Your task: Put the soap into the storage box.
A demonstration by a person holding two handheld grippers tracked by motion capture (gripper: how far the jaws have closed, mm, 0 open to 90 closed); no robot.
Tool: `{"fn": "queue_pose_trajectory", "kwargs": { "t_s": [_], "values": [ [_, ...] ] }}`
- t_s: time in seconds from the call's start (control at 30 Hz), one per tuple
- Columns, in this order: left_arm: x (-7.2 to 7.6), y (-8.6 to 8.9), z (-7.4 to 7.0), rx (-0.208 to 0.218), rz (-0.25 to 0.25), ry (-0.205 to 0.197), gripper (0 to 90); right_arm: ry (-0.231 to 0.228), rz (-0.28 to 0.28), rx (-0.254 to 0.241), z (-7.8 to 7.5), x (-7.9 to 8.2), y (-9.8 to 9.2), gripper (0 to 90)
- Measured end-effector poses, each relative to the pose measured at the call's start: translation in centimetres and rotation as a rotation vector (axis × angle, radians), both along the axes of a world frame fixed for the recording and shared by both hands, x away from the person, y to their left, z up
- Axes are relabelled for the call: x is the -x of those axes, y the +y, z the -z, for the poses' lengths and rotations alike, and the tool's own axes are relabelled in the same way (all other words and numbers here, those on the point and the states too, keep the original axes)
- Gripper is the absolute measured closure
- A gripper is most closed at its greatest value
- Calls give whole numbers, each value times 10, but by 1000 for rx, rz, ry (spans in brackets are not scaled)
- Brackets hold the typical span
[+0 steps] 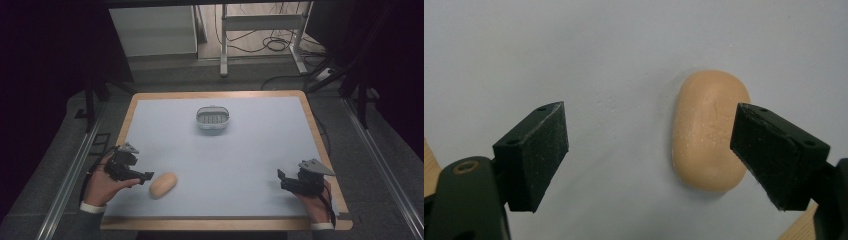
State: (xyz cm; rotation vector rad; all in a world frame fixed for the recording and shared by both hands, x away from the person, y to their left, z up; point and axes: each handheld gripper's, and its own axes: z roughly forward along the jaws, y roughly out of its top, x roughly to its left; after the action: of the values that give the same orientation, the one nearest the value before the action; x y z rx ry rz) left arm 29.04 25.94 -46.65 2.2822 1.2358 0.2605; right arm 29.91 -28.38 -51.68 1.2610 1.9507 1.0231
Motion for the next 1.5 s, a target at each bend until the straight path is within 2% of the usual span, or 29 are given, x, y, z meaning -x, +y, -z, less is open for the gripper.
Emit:
{"fn": "queue_pose_trajectory", "kwargs": {
  "t_s": [0.17,0.6,1.0,1.5],
  "values": [
    [2,-6,1,-19,23,15,161,-3,4,-2,-1,0,-1,60],
    [3,-25,10,-29,75,46,166,6,4,5,1,0,1,60],
    [-1,-44,28,-65,110,84,167,13,20,14,3,-1,-1,60],
    [-3,-57,44,-106,134,117,172,12,18,16,3,-1,0,60]
  ]
}}
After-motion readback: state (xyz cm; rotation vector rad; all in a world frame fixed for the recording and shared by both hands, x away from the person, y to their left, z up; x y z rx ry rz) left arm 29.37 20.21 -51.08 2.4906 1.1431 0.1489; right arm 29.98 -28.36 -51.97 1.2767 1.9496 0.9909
